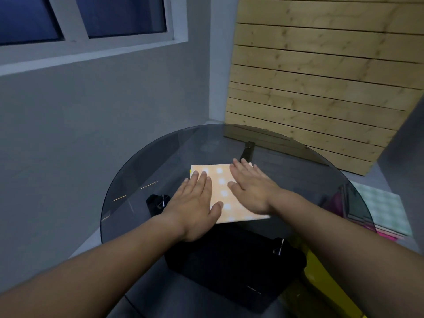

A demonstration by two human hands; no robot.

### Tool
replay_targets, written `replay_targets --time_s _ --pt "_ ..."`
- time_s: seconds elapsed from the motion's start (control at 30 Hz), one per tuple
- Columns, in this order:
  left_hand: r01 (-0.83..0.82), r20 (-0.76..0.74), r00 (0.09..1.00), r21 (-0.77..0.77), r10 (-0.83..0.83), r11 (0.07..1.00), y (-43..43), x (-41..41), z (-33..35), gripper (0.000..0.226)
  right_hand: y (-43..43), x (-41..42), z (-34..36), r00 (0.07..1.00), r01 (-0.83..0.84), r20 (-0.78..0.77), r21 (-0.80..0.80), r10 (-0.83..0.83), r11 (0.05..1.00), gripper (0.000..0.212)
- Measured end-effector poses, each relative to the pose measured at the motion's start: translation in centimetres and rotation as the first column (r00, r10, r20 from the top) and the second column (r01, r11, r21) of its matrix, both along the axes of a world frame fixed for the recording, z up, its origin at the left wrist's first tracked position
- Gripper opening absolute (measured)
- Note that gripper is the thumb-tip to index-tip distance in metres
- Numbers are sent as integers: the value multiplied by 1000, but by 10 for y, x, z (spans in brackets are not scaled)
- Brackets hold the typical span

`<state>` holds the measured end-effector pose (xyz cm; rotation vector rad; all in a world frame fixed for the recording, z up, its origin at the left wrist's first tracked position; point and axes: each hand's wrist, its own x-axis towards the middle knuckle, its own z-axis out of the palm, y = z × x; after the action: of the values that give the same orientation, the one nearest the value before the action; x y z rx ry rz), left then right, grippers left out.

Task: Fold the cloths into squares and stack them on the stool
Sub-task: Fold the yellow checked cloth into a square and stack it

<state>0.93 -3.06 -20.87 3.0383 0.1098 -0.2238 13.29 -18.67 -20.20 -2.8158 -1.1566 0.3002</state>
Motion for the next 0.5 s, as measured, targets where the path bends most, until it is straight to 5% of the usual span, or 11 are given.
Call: replay_targets --time_s 0.37,0.5 --pt "-14 -15 1000 -5 14 1000 0 1 12 77 -17 7 2 971 240 36 -72 -238 968 69" --pt "-38 15 999 -10 38 999 5 12 26 64 -22 -4 9 972 225 59 35 -227 974 70"
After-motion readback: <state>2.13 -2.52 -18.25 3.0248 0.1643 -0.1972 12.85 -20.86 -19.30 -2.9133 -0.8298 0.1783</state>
